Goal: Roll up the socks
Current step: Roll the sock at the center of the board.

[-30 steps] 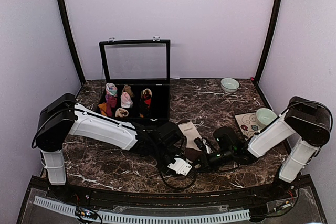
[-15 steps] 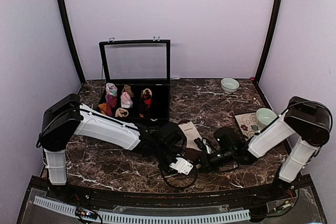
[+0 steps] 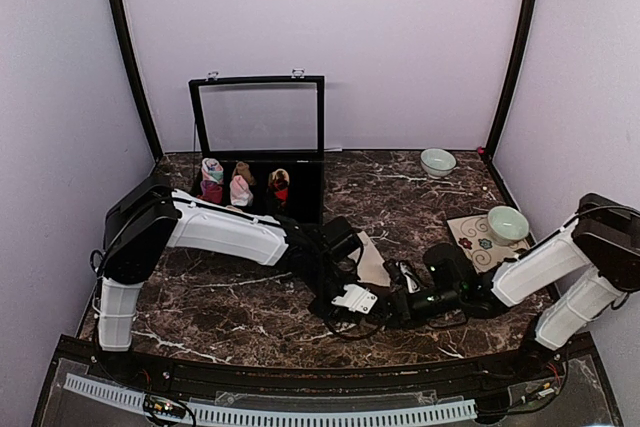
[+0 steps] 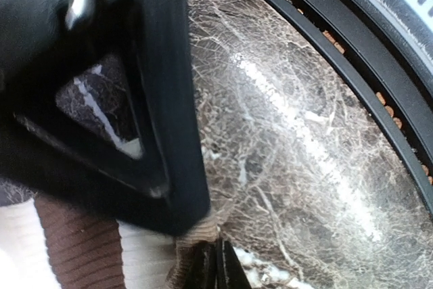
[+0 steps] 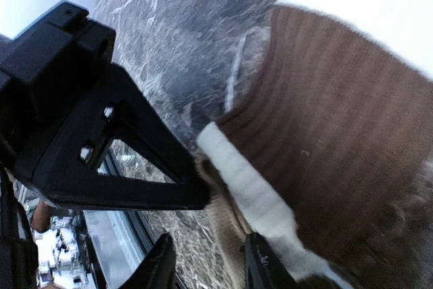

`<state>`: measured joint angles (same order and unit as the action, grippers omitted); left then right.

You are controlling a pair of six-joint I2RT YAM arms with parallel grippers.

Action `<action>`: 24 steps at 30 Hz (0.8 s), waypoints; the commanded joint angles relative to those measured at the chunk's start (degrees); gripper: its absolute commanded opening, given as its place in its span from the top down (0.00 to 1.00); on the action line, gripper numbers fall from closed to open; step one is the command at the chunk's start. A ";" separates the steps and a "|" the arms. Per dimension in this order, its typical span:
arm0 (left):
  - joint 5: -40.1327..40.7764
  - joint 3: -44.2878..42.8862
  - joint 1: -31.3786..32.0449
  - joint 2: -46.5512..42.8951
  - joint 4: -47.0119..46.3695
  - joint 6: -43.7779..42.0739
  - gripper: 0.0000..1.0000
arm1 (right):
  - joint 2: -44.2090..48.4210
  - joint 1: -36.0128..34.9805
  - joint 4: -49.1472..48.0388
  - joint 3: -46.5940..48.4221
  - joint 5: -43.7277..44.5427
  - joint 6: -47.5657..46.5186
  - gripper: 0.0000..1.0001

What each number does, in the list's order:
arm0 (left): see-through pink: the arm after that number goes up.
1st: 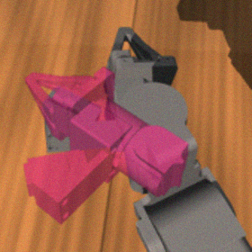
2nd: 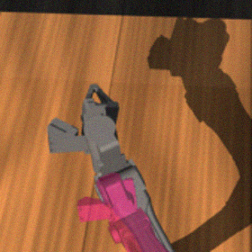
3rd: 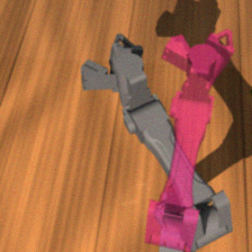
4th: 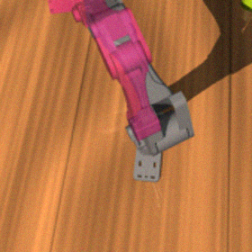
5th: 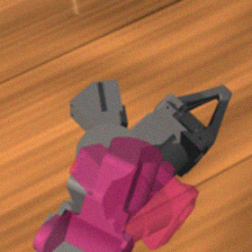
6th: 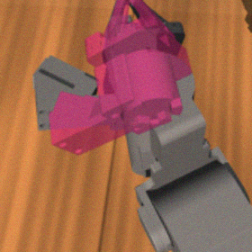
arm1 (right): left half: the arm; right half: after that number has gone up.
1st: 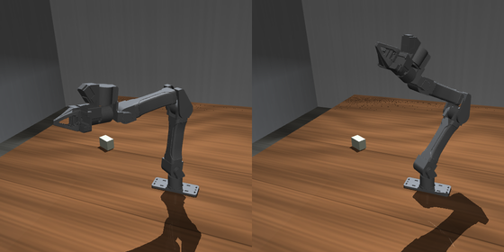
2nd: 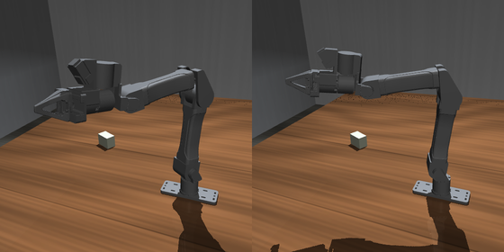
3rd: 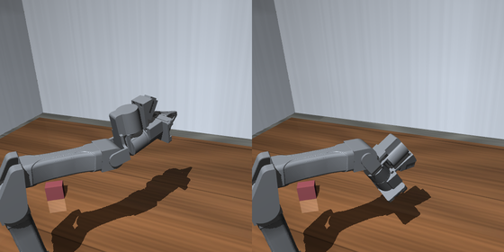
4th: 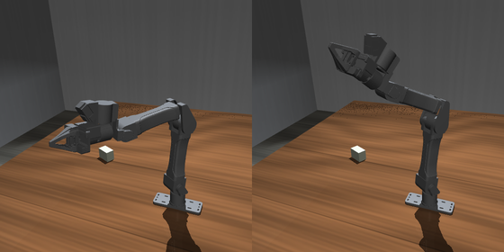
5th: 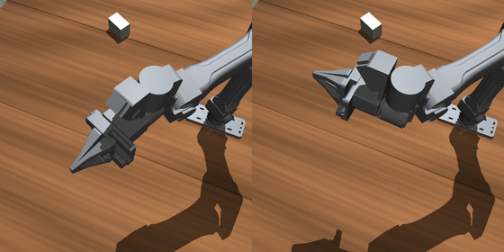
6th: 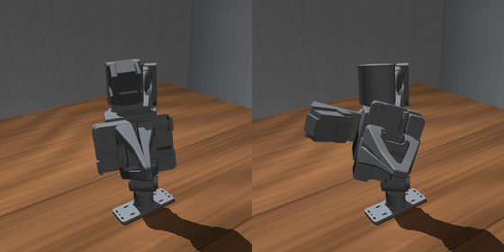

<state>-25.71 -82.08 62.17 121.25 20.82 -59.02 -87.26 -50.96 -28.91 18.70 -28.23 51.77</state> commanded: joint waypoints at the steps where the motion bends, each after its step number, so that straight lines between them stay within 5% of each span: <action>1: -5.71 -0.88 -1.50 2.50 12.44 3.49 1.00 | 6.86 -0.98 13.67 -4.85 12.61 -3.41 0.61; 9: -13.17 -7.69 -3.19 6.92 21.48 6.35 1.00 | 21.45 -12.86 18.20 -6.97 26.03 -7.49 0.61; 16: -16.28 -15.07 -3.37 11.49 28.60 7.22 1.00 | 28.62 -33.21 21.03 -2.85 51.64 -21.78 0.62; 24: -21.06 -21.40 -3.44 16.00 35.27 6.43 1.00 | 14.29 -43.29 24.05 7.93 62.60 -38.84 0.62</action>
<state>-45.43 -101.75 58.54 134.47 48.34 -52.64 -66.28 -92.38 -6.13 22.24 26.17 23.68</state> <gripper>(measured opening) 0.003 0.380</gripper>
